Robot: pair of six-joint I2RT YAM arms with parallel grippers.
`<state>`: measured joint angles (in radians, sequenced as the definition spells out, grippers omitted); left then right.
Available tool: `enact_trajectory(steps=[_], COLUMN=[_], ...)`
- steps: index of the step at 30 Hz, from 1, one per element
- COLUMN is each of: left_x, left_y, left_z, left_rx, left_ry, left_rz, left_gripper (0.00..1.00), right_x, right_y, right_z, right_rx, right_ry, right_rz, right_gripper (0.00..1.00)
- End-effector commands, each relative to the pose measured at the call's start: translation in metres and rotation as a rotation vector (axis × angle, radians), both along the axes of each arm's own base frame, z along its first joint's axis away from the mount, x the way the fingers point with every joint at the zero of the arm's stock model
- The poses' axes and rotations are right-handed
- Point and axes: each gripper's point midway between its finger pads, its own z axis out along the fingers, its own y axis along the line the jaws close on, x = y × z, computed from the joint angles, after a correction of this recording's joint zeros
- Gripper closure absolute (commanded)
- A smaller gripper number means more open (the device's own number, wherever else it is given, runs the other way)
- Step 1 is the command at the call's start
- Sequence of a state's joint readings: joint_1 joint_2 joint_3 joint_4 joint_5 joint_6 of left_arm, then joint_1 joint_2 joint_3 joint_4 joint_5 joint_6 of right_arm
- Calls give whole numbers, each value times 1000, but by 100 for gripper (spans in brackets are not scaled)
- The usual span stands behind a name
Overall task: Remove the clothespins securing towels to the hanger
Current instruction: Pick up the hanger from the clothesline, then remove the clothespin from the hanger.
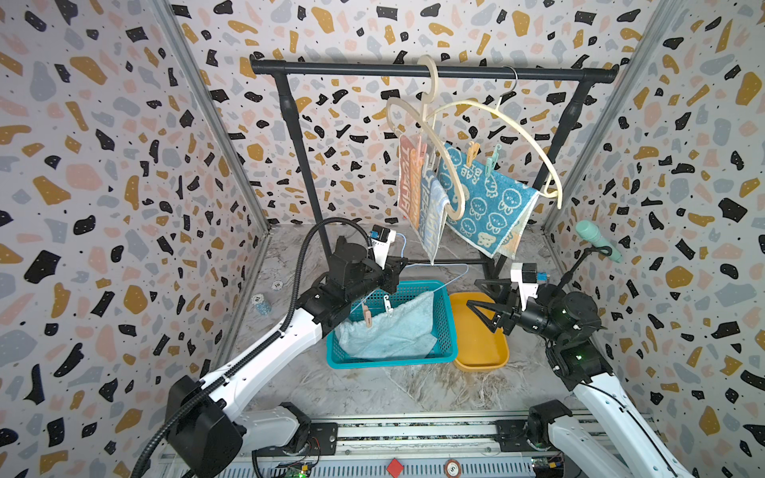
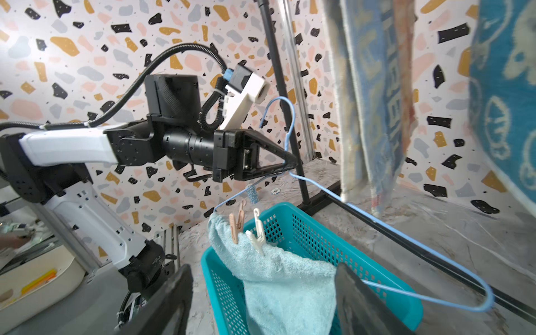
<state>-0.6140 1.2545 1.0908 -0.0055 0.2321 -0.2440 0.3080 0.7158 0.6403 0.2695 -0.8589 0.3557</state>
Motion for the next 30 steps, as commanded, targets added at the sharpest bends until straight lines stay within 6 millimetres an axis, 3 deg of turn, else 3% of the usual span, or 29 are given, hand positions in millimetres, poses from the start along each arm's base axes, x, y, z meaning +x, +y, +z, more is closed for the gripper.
enact_trajectory(steps=[1, 10, 19, 30], left_x=[-6, -8, -3, -12], left_y=[-11, -12, -1, -9], left_z=[28, 17, 22, -1], left_rx=[-16, 6, -115, -58], left_ry=[-103, -105, -58, 25], left_rz=[-91, -150, -243, -347], left_gripper=[100, 100, 100, 100], right_x=[-7, -13, -11, -3], right_y=[9, 34, 62, 86], right_z=[8, -5, -20, -29], right_rx=[-29, -80, -145, -196], right_ry=[-47, -34, -31, -46], right_rz=[27, 111, 167, 202], right_gripper=[23, 24, 24, 24])
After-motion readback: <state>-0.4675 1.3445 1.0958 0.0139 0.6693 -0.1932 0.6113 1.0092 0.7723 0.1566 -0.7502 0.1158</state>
